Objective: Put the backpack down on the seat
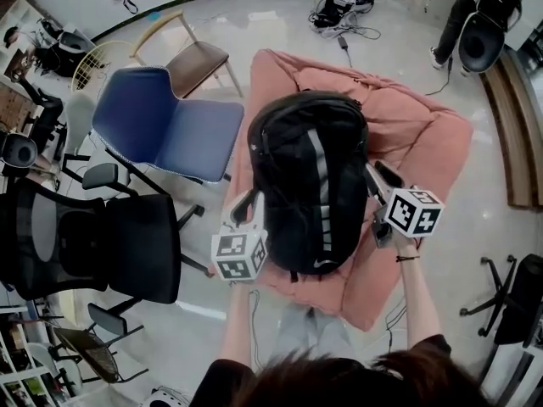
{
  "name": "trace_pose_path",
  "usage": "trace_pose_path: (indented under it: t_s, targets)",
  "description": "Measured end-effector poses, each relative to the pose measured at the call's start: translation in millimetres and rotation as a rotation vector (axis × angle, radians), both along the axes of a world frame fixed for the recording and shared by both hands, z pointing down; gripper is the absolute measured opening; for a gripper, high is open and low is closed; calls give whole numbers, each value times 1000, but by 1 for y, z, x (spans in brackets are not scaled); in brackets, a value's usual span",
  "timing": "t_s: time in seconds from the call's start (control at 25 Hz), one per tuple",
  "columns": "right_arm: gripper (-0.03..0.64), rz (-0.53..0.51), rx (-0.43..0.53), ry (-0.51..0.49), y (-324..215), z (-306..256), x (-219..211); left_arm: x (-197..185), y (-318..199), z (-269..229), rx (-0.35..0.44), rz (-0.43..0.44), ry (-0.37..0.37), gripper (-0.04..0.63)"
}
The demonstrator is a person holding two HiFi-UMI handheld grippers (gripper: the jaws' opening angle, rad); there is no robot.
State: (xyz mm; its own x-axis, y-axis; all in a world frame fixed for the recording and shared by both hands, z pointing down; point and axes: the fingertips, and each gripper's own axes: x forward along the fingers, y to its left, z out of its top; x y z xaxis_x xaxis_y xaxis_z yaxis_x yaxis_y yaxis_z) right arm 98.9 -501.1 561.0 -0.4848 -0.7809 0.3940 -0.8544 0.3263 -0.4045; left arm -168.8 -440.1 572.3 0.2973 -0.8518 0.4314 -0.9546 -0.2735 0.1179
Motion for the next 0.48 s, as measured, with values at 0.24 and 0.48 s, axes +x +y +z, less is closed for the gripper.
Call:
trace_pose_path:
  t_s: [0.24,0.48]
  targets:
    - [20,-53,40,28,42,-34,-15,21,34,-37,29,59,4,14]
    - [12,-95,108,-11,94,-84,-27,35,77,-91,92,122,54,14]
